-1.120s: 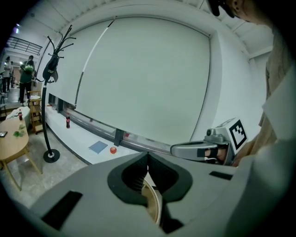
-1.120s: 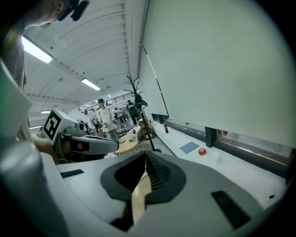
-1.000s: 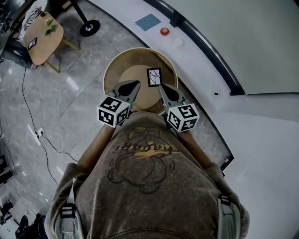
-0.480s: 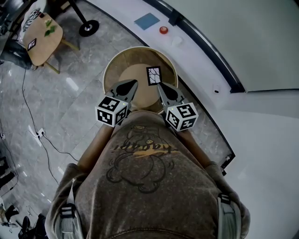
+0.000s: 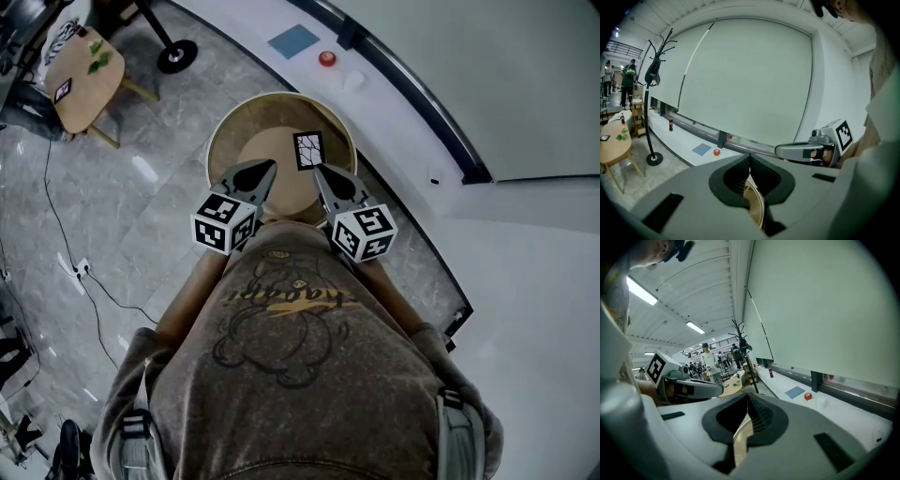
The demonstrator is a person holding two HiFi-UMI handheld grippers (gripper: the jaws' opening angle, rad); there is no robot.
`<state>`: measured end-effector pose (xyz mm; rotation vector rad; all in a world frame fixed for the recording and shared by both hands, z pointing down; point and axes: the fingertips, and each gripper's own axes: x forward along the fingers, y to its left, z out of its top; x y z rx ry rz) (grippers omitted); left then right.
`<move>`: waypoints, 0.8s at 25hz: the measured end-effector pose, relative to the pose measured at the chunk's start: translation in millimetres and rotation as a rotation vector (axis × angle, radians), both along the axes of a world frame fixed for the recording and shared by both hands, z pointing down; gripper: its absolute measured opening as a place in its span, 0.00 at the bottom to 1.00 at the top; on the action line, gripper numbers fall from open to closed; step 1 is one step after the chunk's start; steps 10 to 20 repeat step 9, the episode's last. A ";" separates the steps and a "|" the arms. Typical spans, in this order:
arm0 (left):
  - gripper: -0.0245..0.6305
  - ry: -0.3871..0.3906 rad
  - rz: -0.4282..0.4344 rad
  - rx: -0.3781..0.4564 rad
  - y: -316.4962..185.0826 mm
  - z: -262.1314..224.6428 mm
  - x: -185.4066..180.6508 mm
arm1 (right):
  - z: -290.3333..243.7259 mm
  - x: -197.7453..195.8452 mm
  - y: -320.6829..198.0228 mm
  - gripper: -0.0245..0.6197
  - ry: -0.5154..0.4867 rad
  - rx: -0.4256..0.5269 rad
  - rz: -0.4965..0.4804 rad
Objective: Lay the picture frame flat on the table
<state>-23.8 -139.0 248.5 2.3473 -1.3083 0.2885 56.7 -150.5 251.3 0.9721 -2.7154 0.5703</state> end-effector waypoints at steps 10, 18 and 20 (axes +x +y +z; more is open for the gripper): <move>0.07 0.009 0.000 -0.009 5.3 5.9 0.9 | 0.6 -2.0 1.6 0.07 -0.002 0.005 -0.009; 0.07 0.009 0.000 -0.009 5.3 5.9 0.9 | 0.6 -2.0 1.6 0.07 -0.002 0.005 -0.009; 0.07 0.009 0.000 -0.009 5.3 5.9 0.9 | 0.6 -2.0 1.6 0.07 -0.002 0.005 -0.009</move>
